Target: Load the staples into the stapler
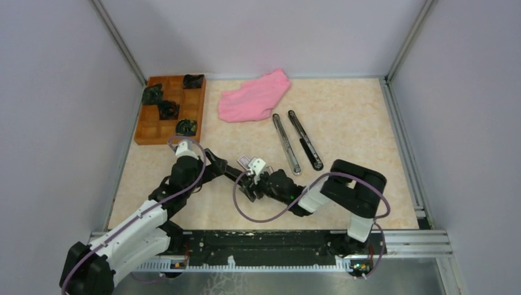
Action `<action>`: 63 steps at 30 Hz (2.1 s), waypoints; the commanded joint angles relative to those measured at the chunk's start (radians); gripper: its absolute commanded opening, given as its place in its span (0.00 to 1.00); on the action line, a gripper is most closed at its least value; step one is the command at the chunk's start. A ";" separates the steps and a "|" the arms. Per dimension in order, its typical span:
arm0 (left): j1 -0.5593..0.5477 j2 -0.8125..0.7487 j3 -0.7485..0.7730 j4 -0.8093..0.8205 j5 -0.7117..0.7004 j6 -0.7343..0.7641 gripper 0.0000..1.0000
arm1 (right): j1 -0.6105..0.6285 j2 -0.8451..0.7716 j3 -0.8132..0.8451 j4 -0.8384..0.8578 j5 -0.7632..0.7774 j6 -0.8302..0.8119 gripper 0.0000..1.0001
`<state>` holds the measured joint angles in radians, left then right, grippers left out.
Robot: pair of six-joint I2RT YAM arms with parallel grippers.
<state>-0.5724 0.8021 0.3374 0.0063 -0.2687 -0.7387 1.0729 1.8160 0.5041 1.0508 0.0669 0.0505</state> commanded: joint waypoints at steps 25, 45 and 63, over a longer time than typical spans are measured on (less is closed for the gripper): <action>0.213 0.136 0.087 -0.210 0.232 -0.134 0.99 | -0.037 -0.070 0.422 -0.803 -0.079 -0.095 0.43; 0.215 0.161 0.122 -0.233 0.249 -0.141 0.99 | 0.021 0.030 0.330 -0.865 0.129 0.022 0.00; 0.224 0.160 0.167 -0.298 0.212 -0.143 0.99 | 0.041 0.051 0.442 -0.953 0.185 0.141 0.00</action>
<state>-0.3618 0.9813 0.4454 -0.2470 -0.0280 -0.8799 1.1118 1.8355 0.9138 0.2741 0.2386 0.1436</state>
